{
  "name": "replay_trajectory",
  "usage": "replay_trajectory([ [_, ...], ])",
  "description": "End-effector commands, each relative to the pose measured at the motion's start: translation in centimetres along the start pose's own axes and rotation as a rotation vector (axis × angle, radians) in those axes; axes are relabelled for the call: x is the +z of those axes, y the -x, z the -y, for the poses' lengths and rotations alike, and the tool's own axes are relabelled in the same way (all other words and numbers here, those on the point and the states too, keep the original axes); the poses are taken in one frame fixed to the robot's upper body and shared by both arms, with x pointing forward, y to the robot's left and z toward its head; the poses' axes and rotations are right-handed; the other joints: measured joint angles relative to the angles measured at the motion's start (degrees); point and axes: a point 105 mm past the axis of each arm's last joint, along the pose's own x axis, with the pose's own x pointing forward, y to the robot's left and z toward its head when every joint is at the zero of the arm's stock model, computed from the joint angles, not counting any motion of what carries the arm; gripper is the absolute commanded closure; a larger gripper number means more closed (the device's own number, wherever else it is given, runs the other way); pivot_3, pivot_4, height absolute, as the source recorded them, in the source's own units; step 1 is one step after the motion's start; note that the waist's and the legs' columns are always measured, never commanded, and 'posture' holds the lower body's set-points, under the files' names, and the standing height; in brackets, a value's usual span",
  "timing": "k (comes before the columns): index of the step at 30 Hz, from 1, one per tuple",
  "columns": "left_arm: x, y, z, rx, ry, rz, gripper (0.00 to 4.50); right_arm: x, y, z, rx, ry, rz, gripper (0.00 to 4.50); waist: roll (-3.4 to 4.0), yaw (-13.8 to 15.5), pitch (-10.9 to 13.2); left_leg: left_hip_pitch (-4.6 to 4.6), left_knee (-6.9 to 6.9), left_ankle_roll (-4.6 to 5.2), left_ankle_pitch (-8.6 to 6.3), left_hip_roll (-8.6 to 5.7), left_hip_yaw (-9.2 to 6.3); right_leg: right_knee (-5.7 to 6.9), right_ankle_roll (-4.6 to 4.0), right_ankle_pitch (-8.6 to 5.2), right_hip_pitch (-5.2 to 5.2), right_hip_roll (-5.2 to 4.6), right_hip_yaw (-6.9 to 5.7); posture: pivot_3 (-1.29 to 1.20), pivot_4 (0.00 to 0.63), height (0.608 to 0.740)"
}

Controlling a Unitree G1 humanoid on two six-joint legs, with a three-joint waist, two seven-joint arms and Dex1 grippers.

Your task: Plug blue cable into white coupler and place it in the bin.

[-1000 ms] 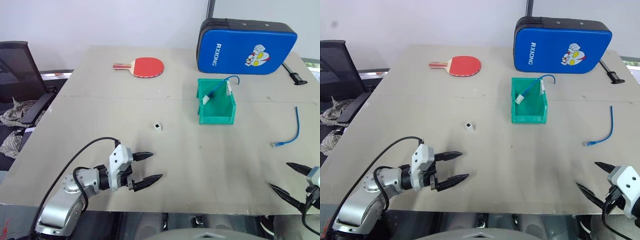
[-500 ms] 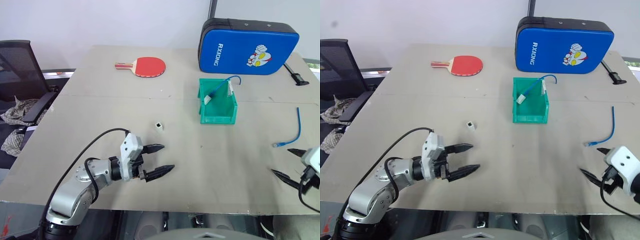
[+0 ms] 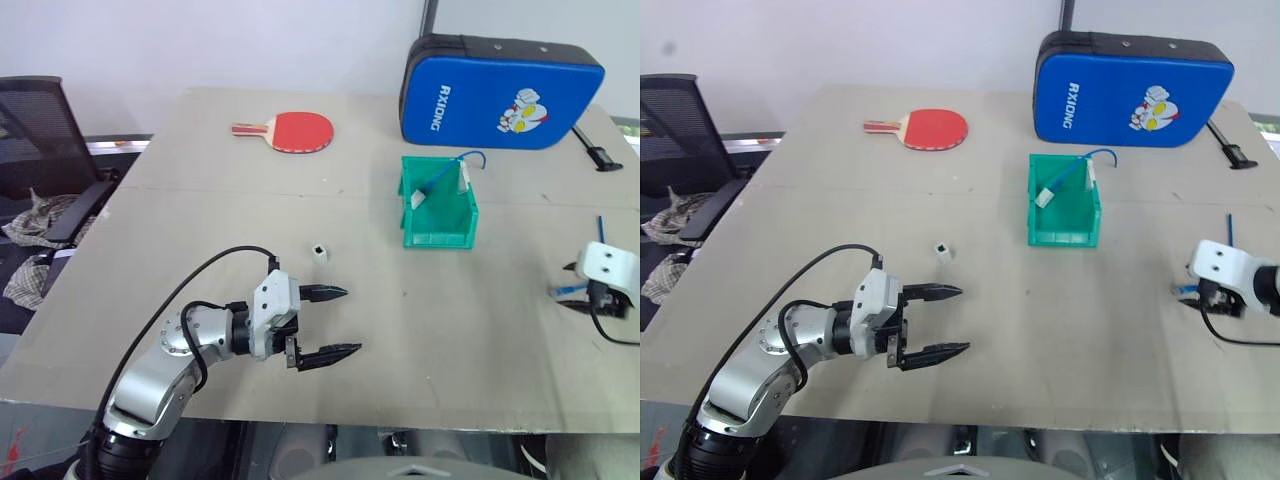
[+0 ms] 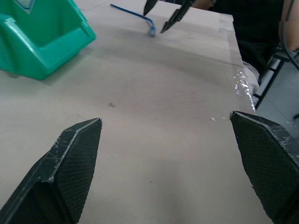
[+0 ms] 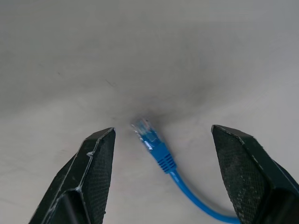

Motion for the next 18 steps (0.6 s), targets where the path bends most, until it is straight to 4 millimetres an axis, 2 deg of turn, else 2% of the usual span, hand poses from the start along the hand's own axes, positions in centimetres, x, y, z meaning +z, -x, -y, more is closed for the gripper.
replay_trajectory([
  [1, 1.0, -0.2, 0.4, -0.02, -0.056, 0.023, 0.0, -0.7, 0.0, -0.2, 0.117, 0.018, -0.045, 1.3, 0.02, 0.1, 0.0, -0.02, -0.01, 0.0, 0.0, 0.0, -0.01, 0.0, 0.0, 0.0, -0.01, 0.0, -0.02, 0.0, 0.15, 0.729],
  [3, 0.8, -0.2, 0.3, -0.018, -0.056, 0.024, 0.0, -0.6, -0.6, 0.1, 0.151, 0.008, -0.045, 1.99, 0.03, 0.1, 0.0, 0.0, 0.0, 0.0, 0.0, 0.0, -0.02, 0.01, 0.0, 0.0, 0.01, 0.0, -0.02, 0.0, 0.15, 0.729],
  [8, 0.8, -0.4, 0.3, -0.017, -0.06, 0.029, 0.0, -0.3, -1.8, 0.8, 0.161, 0.005, -0.033, 4.36, -0.09, -0.5, 0.0, 0.06, 0.05, 0.0, 0.0, 0.01, 0.04, 0.05, 0.0, 0.01, 0.04, -0.03, 0.02, 0.0, 0.15, 0.729],
  [11, 1.0, -0.3, -0.1, 0.005, -0.066, 0.032, 0.0, 0.4, -1.5, 0.7, 0.167, 0.004, 0.01, 4.48, -0.12, -0.8, 0.0, 0.08, 0.1, 0.01, 0.0, 0.01, 0.09, 0.1, 0.01, 0.02, 0.06, -0.07, 0.05, 0.0, 0.15, 0.729],
  [13, 1.1, -0.3, 0.0, 0.013, -0.065, 0.031, 0.0, 1.7, -1.1, 0.3, 0.176, 0.018, 0.062, 4.48, -0.12, -0.9, 0.0, 0.08, 0.1, 0.01, 0.01, 0.01, 0.1, 0.12, 0.01, 0.02, 0.06, -0.08, 0.07, 0.0, 0.15, 0.729],
  [18, 1.0, -0.4, -0.2, 0.036, -0.077, 0.005, 0.0, 8.5, -1.8, -2.7, 0.234, 0.062, 0.215, 4.48, -0.04, -1.4, 0.0, 0.07, 0.02, 0.0, 0.0, 0.09, -0.01, 0.24, 0.18, 0.12, 0.01, -0.02, 0.0, 0.0, 0.15, 0.729],
])
